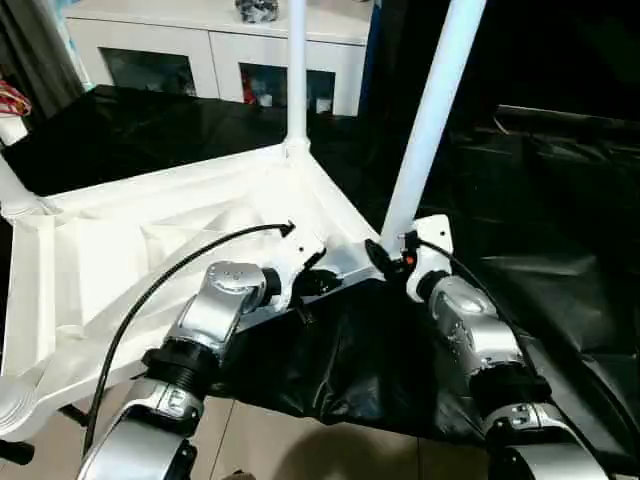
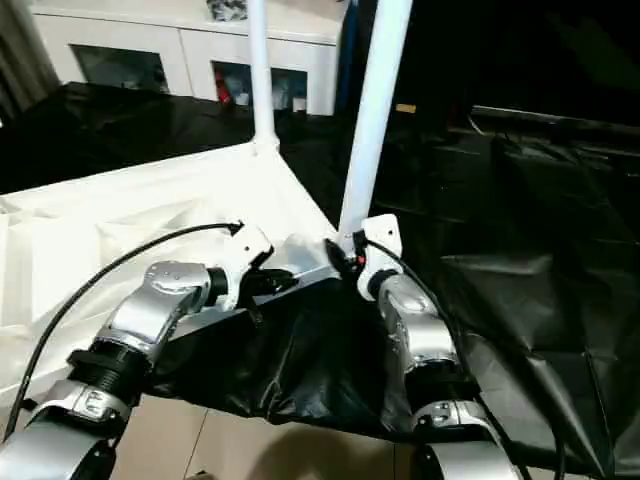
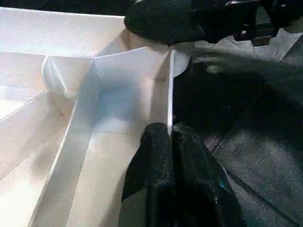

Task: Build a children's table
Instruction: Rotate leg to tighten

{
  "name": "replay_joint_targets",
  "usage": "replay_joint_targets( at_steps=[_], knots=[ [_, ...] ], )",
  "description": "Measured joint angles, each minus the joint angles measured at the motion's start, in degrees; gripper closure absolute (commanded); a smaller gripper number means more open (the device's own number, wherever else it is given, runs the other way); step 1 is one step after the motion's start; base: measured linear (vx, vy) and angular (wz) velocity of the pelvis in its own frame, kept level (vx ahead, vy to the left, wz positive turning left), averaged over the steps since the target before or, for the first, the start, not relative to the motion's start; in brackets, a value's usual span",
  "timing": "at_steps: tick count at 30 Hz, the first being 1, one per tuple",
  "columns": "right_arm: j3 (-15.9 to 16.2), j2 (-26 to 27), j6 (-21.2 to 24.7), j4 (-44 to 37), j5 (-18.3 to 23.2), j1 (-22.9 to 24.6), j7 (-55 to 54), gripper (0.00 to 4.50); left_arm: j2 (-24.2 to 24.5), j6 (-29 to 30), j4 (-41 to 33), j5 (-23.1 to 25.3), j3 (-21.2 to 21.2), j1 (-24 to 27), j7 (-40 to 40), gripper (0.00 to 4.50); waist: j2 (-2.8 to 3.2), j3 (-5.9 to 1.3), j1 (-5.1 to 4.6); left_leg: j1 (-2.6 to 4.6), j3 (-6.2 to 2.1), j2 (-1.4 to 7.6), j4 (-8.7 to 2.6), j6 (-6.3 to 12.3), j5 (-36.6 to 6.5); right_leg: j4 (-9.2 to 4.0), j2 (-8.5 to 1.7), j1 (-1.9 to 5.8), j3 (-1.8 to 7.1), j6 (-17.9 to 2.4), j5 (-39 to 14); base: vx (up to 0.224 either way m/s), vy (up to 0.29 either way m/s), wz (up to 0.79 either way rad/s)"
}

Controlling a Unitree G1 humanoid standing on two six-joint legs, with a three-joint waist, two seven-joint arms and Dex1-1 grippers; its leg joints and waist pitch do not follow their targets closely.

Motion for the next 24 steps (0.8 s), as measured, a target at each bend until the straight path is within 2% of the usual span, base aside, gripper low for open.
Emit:
replay_joint_targets(
  at_steps=[3, 8, 12, 20, 21, 24],
  knots=[
    [0.8, -1.9, 0.0, -1.0, 0.2, 0.7, 5.7, 0.88, 1.2, -0.8, 0.0, -0.3, -0.1, 0.0, -2.4, 4.5, 0.01, 0.0, -0.01, -0.04, 0.0, 0.01, -0.02, 0.0, 0.0, 0.02, 0.02, -0.16, 0.0, 0.0, 0.0, 0.0, 0.0, 0.0],
    [4.5, -8.3, 0.2, -3.4, 1.8, 2.5, 20.9, 0.88, 5.5, -2.2, 0.0, -2.5, -0.2, 0.5, -10.7, 4.5, 0.01, 0.06, 0.19, -0.12, 0.0, 0.06, -0.01, 0.19, 0.1, 0.05, 0.07, -0.34, -0.01, -0.1, 0.0, 0.0, 0.0, 0.0],
    [7.0, -13.3, 0.7, -5.9, 2.8, 3.9, 31.6, 0.88, 7.0, -3.2, -0.2, -3.4, -1.1, 0.7, -16.3, 4.5, -0.03, 0.09, 1.11, -0.18, 0.03, 0.05, 0.07, 0.32, 0.1, 0.02, 0.05, -0.35, -0.01, -0.1, 0.0, 0.0, 0.0, 0.0],
    [11.1, -19.6, 1.5, -10.3, 4.6, 5.7, 46.7, 0.88, 8.7, -3.6, -1.0, -4.6, -3.5, 1.2, -24.3, 4.5, -0.04, 0.1, 2.77, -0.15, 0.04, 0.06, 0.12, 0.32, 0.1, 0.05, 0.04, -0.32, -0.01, -0.1, 0.0, 0.0, 0.0, 0.0],
    [11.5, -20.2, 1.9, -10.8, 4.9, 5.8, 48.3, 1.13, 8.9, -3.6, -1.1, -4.6, -3.6, 1.3, -25.2, 4.5, -0.05, 0.11, 2.95, -0.14, 0.04, 0.06, 0.12, 0.32, 0.1, 0.06, 0.04, -0.32, -0.01, -0.1, 0.0, 0.0, 0.0, 0.0],
    [11.8, -20.7, 3.0, -11.4, 5.1, 5.8, 49.9, 1.25, 9.4, -3.6, -1.3, -4.8, -3.8, 1.4, -26.8, 4.5, -0.05, 0.11, 3.14, -0.15, 0.03, 0.06, 0.12, 0.31, 0.2, 0.06, 0.04, -0.32, -0.01, 0.0, 0.0, 0.0, 0.0, 0.0]
  ],
)
